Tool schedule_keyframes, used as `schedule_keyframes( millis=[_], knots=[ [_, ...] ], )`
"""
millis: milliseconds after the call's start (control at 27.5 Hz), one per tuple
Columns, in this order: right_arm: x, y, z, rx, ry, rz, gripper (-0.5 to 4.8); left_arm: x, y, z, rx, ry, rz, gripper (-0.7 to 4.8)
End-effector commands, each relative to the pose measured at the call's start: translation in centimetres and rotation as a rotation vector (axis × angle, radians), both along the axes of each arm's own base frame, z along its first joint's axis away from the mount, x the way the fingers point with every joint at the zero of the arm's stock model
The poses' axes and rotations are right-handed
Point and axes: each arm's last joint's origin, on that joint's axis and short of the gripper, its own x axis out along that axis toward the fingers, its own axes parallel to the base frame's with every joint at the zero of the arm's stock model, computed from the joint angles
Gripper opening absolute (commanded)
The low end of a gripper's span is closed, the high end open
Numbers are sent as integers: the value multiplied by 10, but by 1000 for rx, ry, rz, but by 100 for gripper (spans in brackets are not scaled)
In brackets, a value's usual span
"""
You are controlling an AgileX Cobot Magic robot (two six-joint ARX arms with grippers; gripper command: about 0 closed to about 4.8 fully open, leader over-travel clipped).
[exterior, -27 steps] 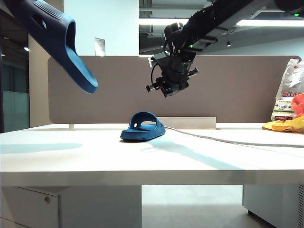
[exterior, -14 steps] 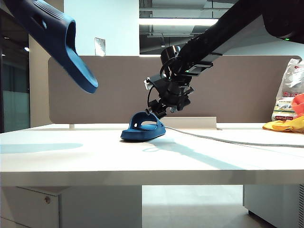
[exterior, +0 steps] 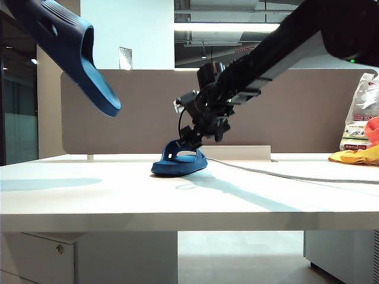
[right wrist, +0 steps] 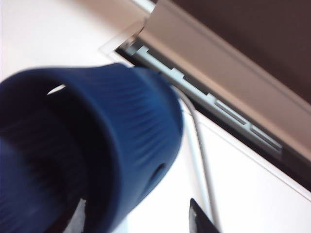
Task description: Interlock the pair of blue slippers on the table with their fronts facing up.
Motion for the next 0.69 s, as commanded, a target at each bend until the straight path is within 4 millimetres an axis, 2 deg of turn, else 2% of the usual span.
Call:
schedule_keyframes(
  millis=[36, 182, 327, 582, 691],
  knots=[
    [1, 3, 3, 23, -55, 7, 272, -2, -1, 4, 6, -26, -11, -6],
    [3, 4, 2, 39, -94, 4, 270, -2, -1, 4, 6, -26, -11, -6],
    [5, 5, 1, 56, -130, 4, 239, -2, -1, 4, 6, -27, -11, -6],
    [8, 6, -14, 59, -140, -1, 238, -2, -1, 4, 5, -23, -11, -6],
    [10, 7, -19, 64, -150, -1, 206, -2, -1, 3, 6, -20, -11, -6]
  ],
)
